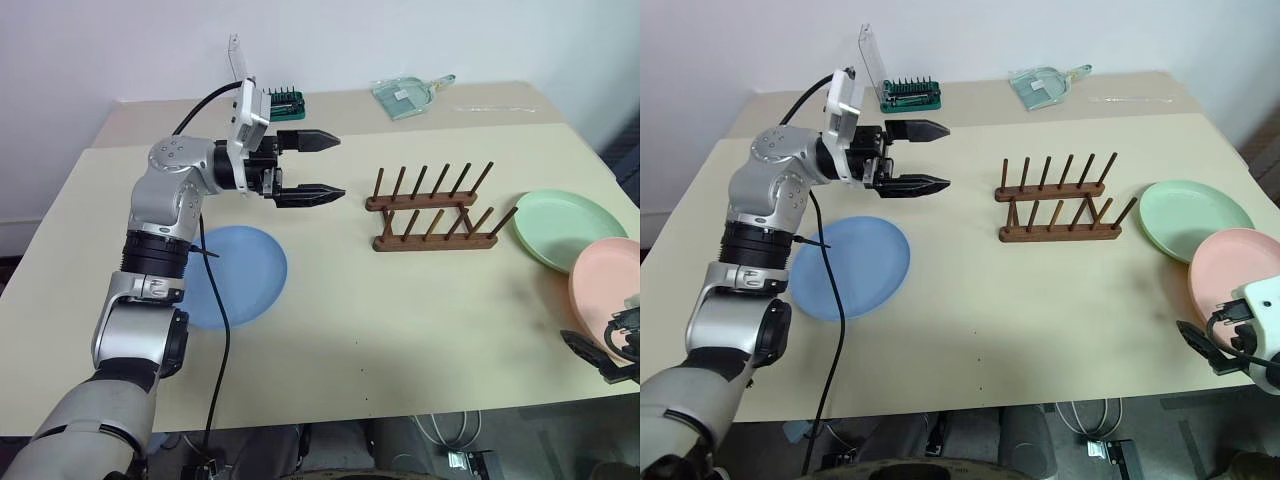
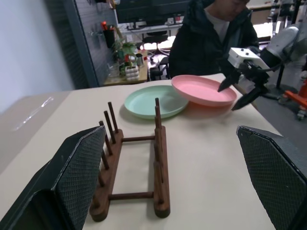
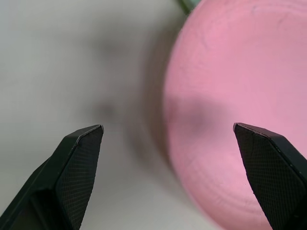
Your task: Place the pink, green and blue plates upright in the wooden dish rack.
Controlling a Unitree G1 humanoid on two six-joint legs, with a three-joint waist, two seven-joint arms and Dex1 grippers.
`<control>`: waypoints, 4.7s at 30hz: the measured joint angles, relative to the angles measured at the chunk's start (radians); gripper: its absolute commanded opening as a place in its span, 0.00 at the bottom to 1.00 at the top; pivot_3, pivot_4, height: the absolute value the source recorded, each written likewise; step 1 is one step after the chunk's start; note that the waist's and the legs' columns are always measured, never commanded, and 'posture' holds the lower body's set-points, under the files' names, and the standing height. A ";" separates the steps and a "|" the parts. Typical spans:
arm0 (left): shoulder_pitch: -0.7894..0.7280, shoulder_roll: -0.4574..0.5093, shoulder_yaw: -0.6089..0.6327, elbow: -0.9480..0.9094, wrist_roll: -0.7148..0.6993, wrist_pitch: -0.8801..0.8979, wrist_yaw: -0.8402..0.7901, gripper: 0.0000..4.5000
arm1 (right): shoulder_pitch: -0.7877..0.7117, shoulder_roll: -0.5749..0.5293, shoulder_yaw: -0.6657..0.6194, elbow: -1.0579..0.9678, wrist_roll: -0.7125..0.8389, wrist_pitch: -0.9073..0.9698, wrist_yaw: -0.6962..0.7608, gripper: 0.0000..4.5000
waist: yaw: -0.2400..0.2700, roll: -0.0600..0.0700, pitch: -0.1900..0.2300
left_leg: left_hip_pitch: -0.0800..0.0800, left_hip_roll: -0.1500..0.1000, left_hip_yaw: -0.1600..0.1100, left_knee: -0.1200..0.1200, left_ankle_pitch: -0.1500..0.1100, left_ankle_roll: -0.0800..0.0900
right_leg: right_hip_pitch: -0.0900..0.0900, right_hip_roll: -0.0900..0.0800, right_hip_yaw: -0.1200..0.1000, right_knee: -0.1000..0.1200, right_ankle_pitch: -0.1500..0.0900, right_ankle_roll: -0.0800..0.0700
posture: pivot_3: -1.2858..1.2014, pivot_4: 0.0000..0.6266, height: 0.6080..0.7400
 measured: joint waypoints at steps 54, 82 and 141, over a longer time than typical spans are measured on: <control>0.092 0.068 0.040 -0.139 -0.061 0.055 0.106 1.00 | -1.134 -0.089 0.079 0.709 0.700 0.388 0.247 0.01 | -0.003 0.000 -0.001 | -0.014 0.001 0.001 0.001 0.005 -0.008 | -0.016 0.001 -0.001 0.002 0.007 -0.006 | 0.52 0.24 1.00; 0.076 0.060 0.035 -0.121 -0.063 0.061 0.104 1.00 | -1.034 -0.083 0.146 0.751 0.579 0.298 0.303 0.41 | -0.003 0.000 -0.001 | -0.015 0.001 0.001 0.002 0.005 -0.008 | -0.016 0.001 -0.001 0.002 0.007 -0.006 | 0.52 0.24 1.00; 0.097 0.037 0.035 -0.164 -0.064 0.047 0.138 1.00 | -0.910 -0.197 0.614 0.912 -0.150 -0.156 0.300 0.13 | -0.005 0.001 -0.002 | -0.010 0.005 0.012 0.003 0.005 -0.008 | -0.014 0.002 0.003 0.002 0.009 -0.006 | 0.52 0.24 1.00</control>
